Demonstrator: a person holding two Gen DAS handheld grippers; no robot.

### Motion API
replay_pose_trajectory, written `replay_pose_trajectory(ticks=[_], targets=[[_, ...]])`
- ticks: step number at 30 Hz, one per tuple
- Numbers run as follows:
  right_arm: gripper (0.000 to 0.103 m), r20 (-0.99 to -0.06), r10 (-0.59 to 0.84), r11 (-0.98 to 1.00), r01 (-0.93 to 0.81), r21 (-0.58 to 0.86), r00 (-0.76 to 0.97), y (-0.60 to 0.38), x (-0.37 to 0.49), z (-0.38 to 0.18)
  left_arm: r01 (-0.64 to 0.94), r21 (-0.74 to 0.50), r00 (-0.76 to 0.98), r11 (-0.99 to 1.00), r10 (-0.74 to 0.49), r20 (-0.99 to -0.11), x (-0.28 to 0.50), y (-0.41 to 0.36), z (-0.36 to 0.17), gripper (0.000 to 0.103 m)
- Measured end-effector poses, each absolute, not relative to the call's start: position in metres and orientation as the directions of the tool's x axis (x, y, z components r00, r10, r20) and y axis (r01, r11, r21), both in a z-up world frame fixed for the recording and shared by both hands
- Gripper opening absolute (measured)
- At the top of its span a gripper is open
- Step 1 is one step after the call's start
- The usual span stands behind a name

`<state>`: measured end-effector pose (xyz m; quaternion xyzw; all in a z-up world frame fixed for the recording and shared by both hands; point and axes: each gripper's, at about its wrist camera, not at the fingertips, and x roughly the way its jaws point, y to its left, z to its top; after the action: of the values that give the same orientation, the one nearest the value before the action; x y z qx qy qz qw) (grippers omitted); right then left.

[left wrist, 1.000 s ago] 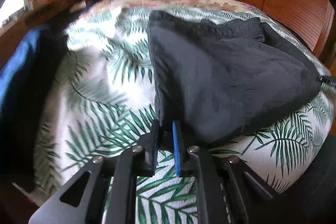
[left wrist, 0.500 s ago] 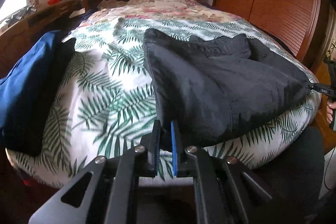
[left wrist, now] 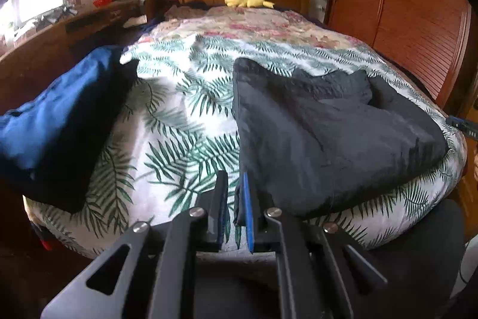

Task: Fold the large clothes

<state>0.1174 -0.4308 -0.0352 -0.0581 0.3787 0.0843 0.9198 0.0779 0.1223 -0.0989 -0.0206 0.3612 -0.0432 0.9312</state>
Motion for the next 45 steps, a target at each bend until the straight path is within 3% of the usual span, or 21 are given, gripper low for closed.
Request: replay_pose_trajectory(ticks=[3,5,14,28,30,33,41,45], targets=[[0.047,-0.678,0.154,0.969,-0.243,-0.036,0.719,-0.411,0.129,-0.02,0.075,-0.049,0.753,0.996,-0.089,-0.652,0.077,0.118,-0.089,0.007],[0.05,-0.667,0.183,0.961,-0.275,-0.033,0.722,-0.394,0.136,-0.016,0.086,-0.05,0.763,0.995,-0.098,-0.639,0.08,0.114,-0.083,0.008],[0.05,-0.684,0.32,0.917,-0.395,0.05,0.656,-0.3,0.22,-0.028,0.111,-0.026,0.786,0.993,-0.104,-0.609,0.089,0.101,-0.067,0.008],[0.05,-0.816,0.276,0.926,-0.37,0.083,0.508,-0.244,0.326,-0.078,0.139,-0.041,0.77,0.989,-0.134,-0.624,0.099,0.091,-0.079,0.009],[0.03,-0.83,0.254,0.925,-0.376,0.058,0.496,-0.237,0.331,-0.084,0.143,-0.043,0.766,0.989,-0.139,-0.627,0.101,0.089,-0.081,0.009],[0.011,-0.835,0.225,0.917,-0.4,0.006,0.503,-0.231,0.339,-0.092,0.15,-0.055,0.761,0.987,-0.151,-0.632,0.104,0.087,-0.085,0.009],[0.006,-0.785,0.224,0.928,-0.373,-0.01,0.578,-0.227,0.376,-0.081,0.153,-0.054,0.75,0.987,-0.152,-0.644,0.114,0.079,-0.089,0.009],[0.007,-0.807,0.191,0.932,-0.361,-0.029,0.559,-0.224,0.396,-0.098,0.165,-0.054,0.75,0.985,-0.161,-0.642,0.117,0.07,-0.087,0.009]])
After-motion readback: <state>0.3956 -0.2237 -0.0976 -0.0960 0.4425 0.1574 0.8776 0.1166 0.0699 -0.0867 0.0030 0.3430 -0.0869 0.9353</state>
